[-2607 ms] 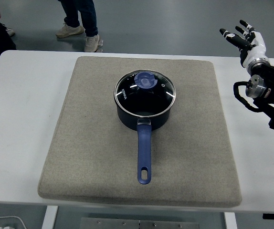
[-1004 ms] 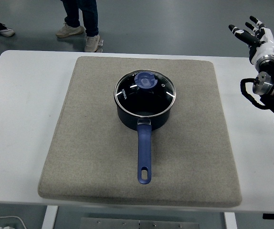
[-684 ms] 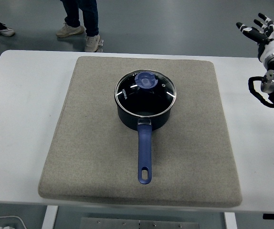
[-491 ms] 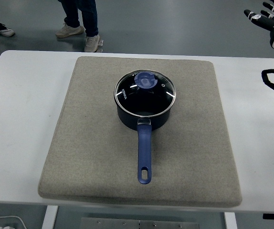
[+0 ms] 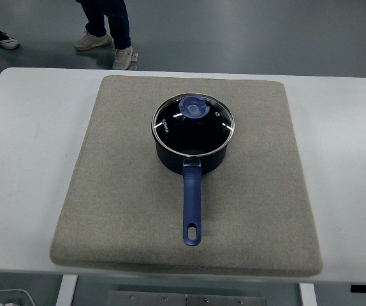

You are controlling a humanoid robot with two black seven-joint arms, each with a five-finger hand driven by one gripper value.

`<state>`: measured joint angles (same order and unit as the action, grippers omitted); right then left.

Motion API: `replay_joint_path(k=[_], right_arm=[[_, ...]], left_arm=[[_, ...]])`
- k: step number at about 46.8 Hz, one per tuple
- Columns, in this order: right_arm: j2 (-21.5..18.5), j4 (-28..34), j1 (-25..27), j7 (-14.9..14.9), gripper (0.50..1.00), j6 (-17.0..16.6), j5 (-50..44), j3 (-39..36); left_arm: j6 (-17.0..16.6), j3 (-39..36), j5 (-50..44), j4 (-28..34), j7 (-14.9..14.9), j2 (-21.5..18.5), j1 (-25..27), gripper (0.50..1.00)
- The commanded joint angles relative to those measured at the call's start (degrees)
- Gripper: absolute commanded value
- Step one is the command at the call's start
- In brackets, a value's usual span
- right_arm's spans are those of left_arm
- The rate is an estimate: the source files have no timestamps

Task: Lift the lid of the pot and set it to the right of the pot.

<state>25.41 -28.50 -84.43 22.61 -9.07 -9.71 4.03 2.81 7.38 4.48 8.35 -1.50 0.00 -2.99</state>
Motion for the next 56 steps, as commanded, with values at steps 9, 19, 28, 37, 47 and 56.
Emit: replay_joint_path(k=[9,19,28,37,47,56], right_arm=[[1.93,-1.12,-4.34,4.98,0.907,-10.0,-10.67,0.1],[3.77,-6.65,-6.54,9.82,0.903,-15.18,-15.78,-0.52],[5.09,-14.47,-8.73,12.39,0.897,-16.86,-21.57,-0.52],[5.09,-18.61,-9.53,12.39,0.891,-16.42,-31.51,-0.78],[4.65,-22.12,-10.32,12.39,0.887,-15.1,-39.59,-0.78],[4.3,-25.73,-10.41,12.39,0.874,-9.83,-48.82,-0.78]], left_arm=[[0.01,0.09,0.0,0.0,0.0,0.0,0.01,1.0],[0.01,0.09,0.0,0.0,0.0,0.0,0.01,1.0],[0.01,0.09,0.0,0.0,0.0,0.0,0.01,1.0],[0.01,0.09,0.0,0.0,0.0,0.0,0.01,1.0],[0.01,0.09,0.0,0.0,0.0,0.0,0.01,1.0],[0.01,0.18,0.0,0.0,0.0,0.0,0.01,1.0]])
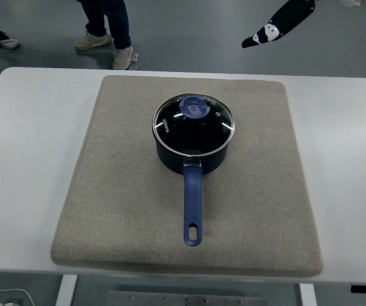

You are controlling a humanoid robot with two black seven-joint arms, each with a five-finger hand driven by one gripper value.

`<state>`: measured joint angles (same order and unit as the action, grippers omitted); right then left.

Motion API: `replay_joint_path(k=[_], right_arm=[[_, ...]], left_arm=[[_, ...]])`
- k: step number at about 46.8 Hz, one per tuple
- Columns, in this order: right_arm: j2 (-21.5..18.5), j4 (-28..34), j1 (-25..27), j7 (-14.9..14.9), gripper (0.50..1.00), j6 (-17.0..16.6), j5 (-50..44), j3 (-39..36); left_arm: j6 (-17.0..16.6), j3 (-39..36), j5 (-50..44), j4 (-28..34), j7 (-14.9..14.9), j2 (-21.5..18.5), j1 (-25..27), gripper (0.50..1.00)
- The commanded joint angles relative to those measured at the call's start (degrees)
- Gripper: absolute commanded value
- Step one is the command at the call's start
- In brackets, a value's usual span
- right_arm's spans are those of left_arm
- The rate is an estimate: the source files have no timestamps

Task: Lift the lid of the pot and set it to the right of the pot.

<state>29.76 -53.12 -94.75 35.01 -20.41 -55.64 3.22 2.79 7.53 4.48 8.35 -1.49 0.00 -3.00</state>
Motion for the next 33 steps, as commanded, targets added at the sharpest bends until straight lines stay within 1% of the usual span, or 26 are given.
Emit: replay_joint_path(k=[1,7,15,19,33], right_arm=[[-0.14,-1.55,-0.09,-0.01,0.874,2.03,-3.76,0.03],[-0.14,-4.1,-0.79,-0.01,0.872,4.93,-8.33,0.2],[-0.05,-6.12,-1.23,-0.01,0.872,6.34,-14.31,0.38],[-0.14,-7.26,-1.58,-0.01,0.872,7.57,-17.12,0.55],[-1.1,-10.6,-1.49,-0.01,0.872,9.86,-22.31,0.82]], left_arm=[[0.03,0.03,0.0,0.0,0.0,0.0,0.01,1.0],[0.03,0.03,0.0,0.0,0.0,0.0,0.01,1.0],[0.03,0.03,0.0,0.0,0.0,0.0,0.01,1.0],[0.03,0.03,0.0,0.0,0.0,0.0,0.01,1.0],[0.03,0.03,0.0,0.0,0.0,0.0,0.01,1.0]])
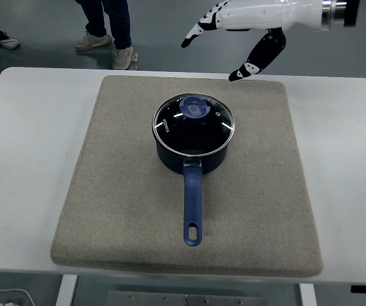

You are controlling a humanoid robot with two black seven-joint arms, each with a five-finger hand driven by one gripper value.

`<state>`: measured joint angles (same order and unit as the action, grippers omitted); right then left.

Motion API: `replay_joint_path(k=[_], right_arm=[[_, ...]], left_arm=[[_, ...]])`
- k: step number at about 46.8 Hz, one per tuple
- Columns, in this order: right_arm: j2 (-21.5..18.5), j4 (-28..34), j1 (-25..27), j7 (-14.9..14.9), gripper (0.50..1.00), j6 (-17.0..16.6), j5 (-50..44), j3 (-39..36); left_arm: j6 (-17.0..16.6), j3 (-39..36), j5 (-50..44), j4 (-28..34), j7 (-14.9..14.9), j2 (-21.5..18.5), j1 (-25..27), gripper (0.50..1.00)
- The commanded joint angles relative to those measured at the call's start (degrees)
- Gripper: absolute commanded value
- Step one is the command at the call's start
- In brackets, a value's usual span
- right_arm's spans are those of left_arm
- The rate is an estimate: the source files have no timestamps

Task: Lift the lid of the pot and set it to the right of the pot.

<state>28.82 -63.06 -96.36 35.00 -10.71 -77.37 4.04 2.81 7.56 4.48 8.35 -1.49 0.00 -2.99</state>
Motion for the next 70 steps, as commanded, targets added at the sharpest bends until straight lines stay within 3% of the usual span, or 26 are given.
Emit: replay_joint_path(k=[1,18,26,45,70], right_arm=[[-0.17,-0.83,0.2,0.0,0.874,0.16,-0.59,0.0],[-3.95,0.13,3.63,0.0,0.874,0.43,-1.82,0.35],[-5.35,1.27,5.3,0.0,0.874,2.62,-2.09,1.49],[-5.53,4.0,7.5,0.0,0.876,6.14,-2.09,3.52],[-5.53,4.7,9.69,0.0,0.879,7.55,-2.0,4.05]], left_arm=[[0.0,0.0,0.0,0.0,0.0,0.0,0.0,1.0],[0.0,0.0,0.0,0.0,0.0,0.0,0.0,1.0],[0.0,0.0,0.0,0.0,0.0,0.0,0.0,1.0],[0.0,0.0,0.0,0.0,0.0,0.0,0.0,1.0],[0.0,0.0,0.0,0.0,0.0,0.0,0.0,1.0]])
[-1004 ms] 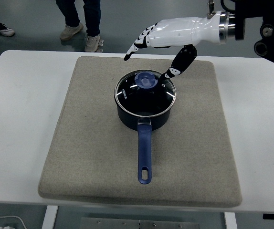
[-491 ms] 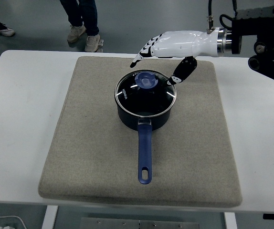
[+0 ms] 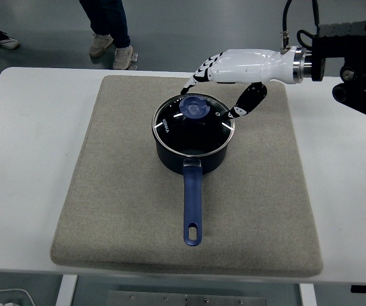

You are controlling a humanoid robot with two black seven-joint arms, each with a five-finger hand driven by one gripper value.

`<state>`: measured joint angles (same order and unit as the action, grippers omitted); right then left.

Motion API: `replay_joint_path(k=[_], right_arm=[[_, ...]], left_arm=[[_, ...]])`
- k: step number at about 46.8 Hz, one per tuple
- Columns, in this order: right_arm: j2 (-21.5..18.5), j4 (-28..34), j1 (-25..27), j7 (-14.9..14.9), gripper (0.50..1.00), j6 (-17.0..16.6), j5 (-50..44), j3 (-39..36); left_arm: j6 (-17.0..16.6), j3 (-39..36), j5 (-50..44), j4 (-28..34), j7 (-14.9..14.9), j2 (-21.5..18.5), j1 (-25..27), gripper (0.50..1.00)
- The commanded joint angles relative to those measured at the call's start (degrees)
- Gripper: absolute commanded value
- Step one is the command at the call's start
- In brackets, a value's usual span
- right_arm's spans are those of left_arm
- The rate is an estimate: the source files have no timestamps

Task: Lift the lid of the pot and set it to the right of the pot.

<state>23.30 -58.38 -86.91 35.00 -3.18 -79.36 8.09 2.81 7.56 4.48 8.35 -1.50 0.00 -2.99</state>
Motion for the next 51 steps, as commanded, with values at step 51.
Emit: replay_joint_path(k=[51], right_arm=[[-6.34,4.85,1.57,0.0,0.881,4.85,-0.18,3.33]], left_arm=[[0.01,0.0,0.0,0.0,0.0,0.0,0.0,1.0]])
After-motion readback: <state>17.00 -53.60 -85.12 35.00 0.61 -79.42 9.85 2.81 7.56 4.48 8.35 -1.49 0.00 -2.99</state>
